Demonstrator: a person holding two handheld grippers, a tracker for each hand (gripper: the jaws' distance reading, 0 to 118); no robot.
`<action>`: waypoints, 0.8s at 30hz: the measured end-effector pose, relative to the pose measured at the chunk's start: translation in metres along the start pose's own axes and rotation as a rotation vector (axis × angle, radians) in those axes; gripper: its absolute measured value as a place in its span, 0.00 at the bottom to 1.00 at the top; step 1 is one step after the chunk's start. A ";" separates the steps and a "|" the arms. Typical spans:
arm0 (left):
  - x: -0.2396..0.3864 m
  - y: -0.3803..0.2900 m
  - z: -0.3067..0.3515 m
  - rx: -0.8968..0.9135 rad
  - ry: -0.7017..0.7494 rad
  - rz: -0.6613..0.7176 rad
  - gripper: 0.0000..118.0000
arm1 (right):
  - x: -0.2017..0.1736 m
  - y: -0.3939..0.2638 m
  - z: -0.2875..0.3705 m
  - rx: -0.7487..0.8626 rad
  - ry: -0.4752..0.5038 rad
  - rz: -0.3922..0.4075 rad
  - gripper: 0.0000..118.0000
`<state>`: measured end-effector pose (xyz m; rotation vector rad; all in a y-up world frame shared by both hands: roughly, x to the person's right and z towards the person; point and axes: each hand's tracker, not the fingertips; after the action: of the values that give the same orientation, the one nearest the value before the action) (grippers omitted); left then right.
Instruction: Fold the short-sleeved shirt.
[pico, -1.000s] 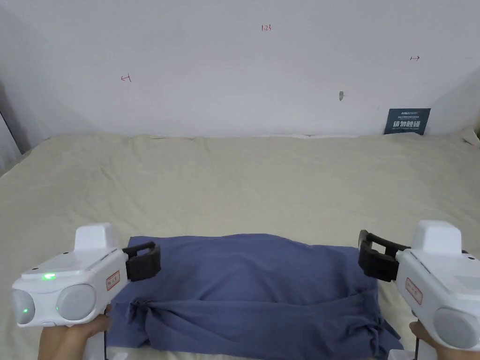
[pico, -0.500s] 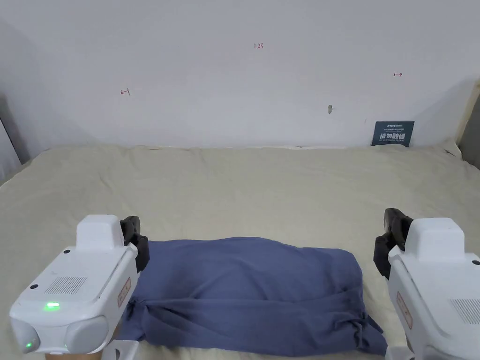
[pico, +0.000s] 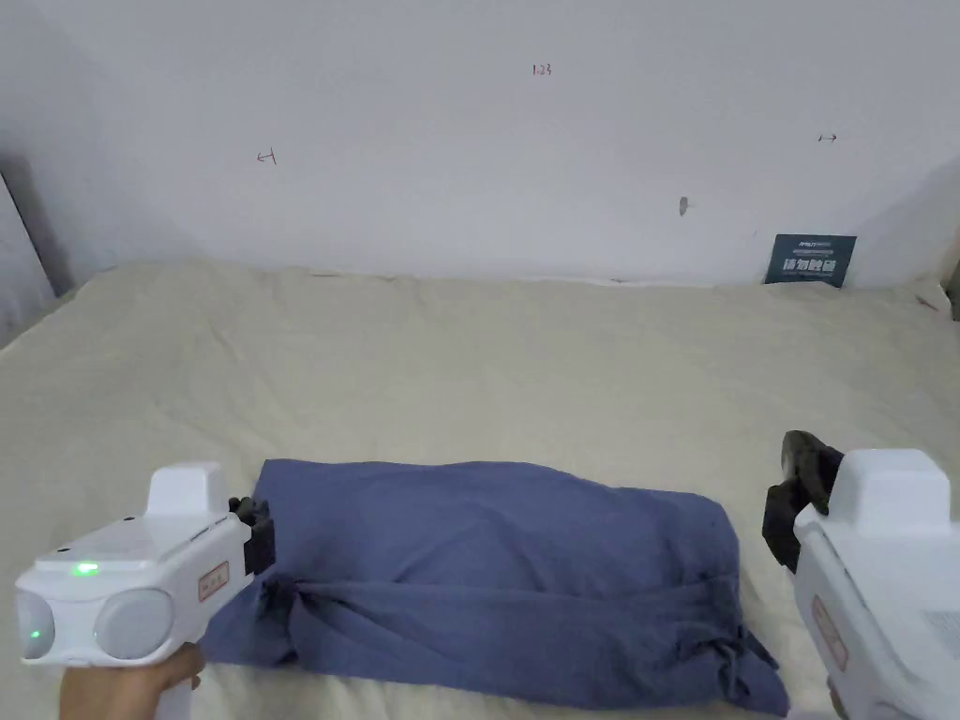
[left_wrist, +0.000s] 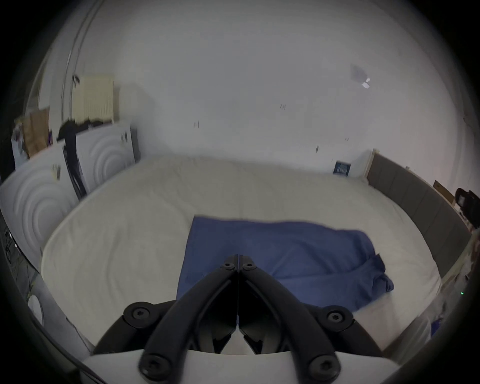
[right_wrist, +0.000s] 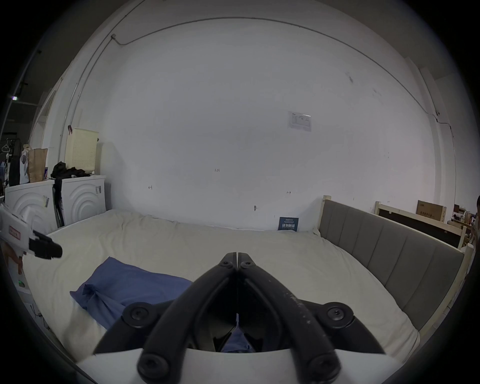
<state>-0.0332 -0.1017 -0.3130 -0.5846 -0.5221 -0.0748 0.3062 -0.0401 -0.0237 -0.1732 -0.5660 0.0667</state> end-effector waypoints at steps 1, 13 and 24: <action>-0.008 -0.004 -0.008 -0.030 0.010 0.018 0.01 | 0.000 -0.001 -0.003 -0.007 0.001 0.000 0.02; -0.080 -0.059 -0.114 -0.390 0.145 0.173 0.96 | -0.004 -0.028 -0.048 -0.127 -0.002 0.004 0.02; -0.071 -0.083 -0.152 -0.486 0.195 0.090 0.25 | 0.001 -0.059 -0.079 -0.261 -0.015 -0.029 0.03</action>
<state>-0.0439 -0.2595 -0.4133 -1.0632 -0.2848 -0.1739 0.3507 -0.1092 -0.0780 -0.4184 -0.5912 -0.0346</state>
